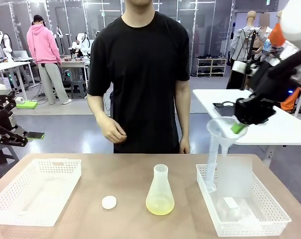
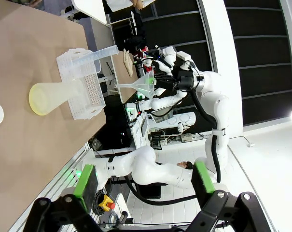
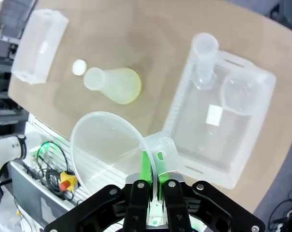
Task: Prepare the solutions needed for the experiment.
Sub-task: Once the solution is in the Big flask , pick up the Plastic Funnel and place it back into the right Organizing basket.
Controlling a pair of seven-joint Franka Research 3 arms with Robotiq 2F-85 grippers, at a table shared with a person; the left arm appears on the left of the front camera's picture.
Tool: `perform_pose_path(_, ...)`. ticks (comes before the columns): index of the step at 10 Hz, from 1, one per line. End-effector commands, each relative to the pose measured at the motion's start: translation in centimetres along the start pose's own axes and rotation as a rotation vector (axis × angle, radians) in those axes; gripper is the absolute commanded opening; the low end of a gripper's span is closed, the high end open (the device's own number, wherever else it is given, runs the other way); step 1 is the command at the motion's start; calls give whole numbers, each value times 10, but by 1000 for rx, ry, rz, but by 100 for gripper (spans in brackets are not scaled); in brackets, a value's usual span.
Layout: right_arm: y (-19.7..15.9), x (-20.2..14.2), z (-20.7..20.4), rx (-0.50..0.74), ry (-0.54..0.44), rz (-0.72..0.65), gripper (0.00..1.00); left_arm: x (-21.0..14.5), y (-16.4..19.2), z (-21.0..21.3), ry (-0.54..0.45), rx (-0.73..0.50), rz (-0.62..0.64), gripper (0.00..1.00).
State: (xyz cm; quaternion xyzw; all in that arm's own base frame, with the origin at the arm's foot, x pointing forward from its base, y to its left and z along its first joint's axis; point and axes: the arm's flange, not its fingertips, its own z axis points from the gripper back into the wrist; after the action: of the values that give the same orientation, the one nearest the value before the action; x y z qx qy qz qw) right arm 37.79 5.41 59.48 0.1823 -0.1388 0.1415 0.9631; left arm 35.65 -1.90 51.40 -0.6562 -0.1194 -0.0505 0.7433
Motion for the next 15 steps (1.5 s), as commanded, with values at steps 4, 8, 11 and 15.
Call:
perform_pose_path(4,-19,-23,3,-123,-16,-171,0,0,-2,-1,1,-19,-9,100)
perform_pose_path(8,-25,-21,6,-14,-6,-82,0,0,-2,-1,1,-19,-9,100)
perform_pose_path(11,-38,-18,-26,29,96,-160,4,0,-2,-1,1,-19,-9,100)
perform_pose_path(15,-75,-35,-86,87,158,-294,4,0,-2,-1,1,-19,-9,100)
